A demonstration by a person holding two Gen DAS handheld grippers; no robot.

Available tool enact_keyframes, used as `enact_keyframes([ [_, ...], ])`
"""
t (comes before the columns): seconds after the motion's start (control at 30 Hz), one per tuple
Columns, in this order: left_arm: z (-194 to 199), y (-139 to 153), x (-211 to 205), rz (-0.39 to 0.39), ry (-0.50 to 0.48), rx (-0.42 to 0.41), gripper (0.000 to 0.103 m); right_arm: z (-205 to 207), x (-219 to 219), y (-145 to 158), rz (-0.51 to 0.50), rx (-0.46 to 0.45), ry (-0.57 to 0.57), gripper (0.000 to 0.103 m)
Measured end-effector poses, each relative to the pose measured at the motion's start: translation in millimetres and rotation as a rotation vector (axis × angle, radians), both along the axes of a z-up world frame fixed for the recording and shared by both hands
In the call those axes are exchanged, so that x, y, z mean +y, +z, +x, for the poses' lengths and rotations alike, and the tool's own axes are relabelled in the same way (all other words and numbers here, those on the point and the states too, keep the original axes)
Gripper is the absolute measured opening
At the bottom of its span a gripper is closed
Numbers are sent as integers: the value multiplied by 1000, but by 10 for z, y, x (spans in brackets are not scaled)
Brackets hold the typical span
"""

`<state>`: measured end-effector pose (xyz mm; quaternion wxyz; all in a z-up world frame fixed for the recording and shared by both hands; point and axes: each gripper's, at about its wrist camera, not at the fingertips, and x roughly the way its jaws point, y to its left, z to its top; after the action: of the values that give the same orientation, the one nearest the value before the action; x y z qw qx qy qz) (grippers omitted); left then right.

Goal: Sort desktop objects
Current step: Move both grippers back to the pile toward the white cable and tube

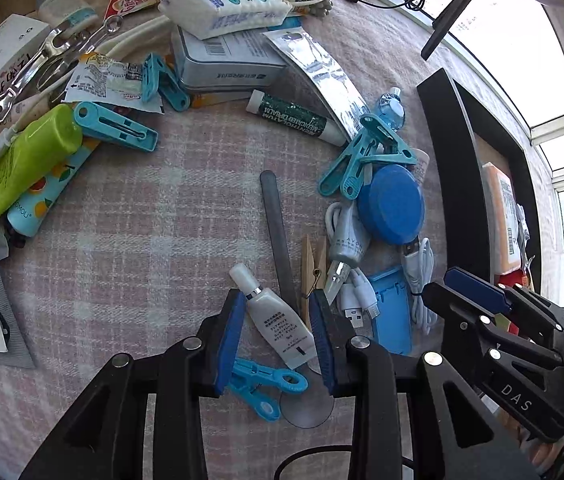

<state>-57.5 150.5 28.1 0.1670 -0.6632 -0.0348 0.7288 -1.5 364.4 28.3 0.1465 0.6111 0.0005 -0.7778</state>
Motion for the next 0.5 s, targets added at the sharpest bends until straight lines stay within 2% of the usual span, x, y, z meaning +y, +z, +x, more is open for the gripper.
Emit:
enact_keyframes([
  [0.07, 5, -36, 25, -10, -7, -8, 29, -12, -18, -36, 7, -6, 2, 33],
  [0.17, 6, -24, 60, -34, -26, 23, 28, -51, -25, -94, 15, -19, -6, 33],
  [0.37, 9, 17, 178, -70, -82, 78, 19, -117, 22, -160, -8, -47, -27, 32],
  [0.5, 47, 32, 221, -93, -115, 109, 17, -108, 43, -165, -11, -50, -25, 32],
])
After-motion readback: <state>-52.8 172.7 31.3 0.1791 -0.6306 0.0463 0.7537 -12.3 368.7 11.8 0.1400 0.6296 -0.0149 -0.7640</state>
